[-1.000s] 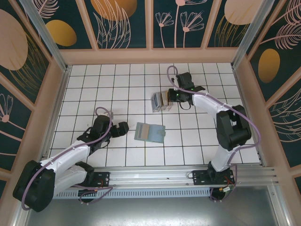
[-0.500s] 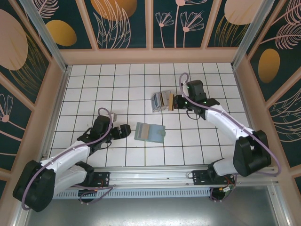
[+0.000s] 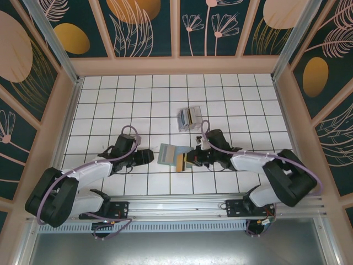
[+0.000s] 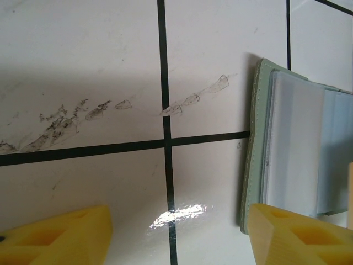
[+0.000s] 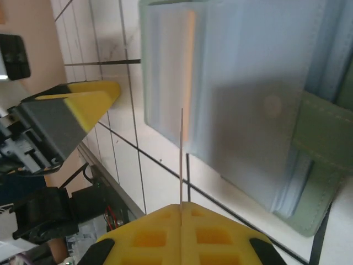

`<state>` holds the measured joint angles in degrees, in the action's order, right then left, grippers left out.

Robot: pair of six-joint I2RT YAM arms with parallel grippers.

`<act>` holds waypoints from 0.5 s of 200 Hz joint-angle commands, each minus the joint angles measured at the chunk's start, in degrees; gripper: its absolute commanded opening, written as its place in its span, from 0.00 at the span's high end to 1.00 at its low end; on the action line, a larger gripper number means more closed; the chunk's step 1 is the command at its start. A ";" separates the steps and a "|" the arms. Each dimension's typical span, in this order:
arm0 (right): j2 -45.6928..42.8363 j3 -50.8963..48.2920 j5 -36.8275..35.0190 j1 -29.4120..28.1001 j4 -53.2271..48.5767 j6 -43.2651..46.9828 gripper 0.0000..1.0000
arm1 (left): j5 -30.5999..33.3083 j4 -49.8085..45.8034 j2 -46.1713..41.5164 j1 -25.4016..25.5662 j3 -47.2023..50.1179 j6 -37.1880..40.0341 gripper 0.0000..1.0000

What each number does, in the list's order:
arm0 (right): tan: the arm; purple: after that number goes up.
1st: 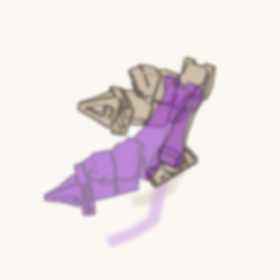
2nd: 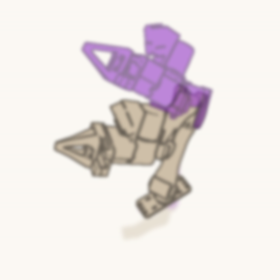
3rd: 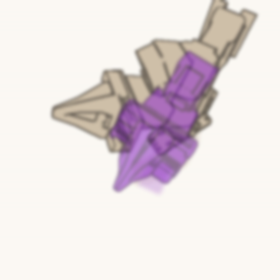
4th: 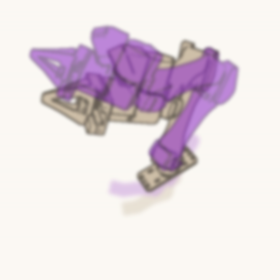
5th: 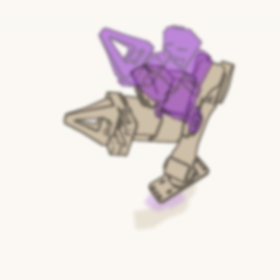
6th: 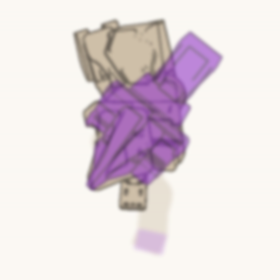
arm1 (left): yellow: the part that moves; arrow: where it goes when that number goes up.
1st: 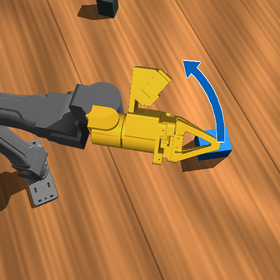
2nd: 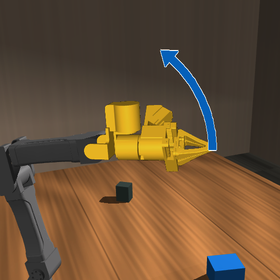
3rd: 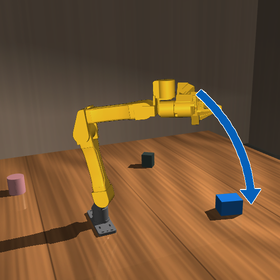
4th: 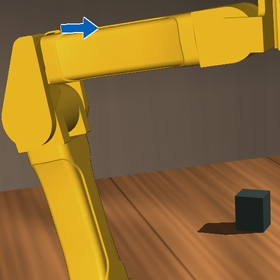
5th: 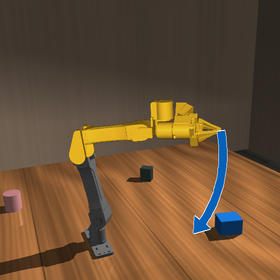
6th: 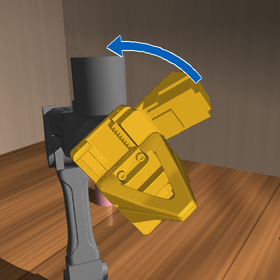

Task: Put the credit cards into the card holder
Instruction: Insert the credit card into the card slot.

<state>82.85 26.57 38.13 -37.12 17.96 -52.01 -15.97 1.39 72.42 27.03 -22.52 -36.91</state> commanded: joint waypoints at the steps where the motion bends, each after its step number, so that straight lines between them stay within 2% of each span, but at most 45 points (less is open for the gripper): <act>1: 4.54 -0.13 4.86 0.12 15.96 -5.90 1.00 | -4.45 3.49 3.55 1.88 -1.08 0.42 0.33; 21: 7.07 -0.06 5.16 0.38 18.87 -6.54 1.00 | -4.94 3.80 4.13 2.37 -1.91 0.78 0.35; 100: 8.98 0.59 2.59 3.12 14.34 -1.99 1.00 | -5.65 5.49 5.98 3.37 -3.05 0.67 0.35</act>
<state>90.17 26.59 41.21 -34.20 31.51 -56.23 -15.81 0.25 75.20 27.79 -25.15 -36.88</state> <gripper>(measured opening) 0.053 0.649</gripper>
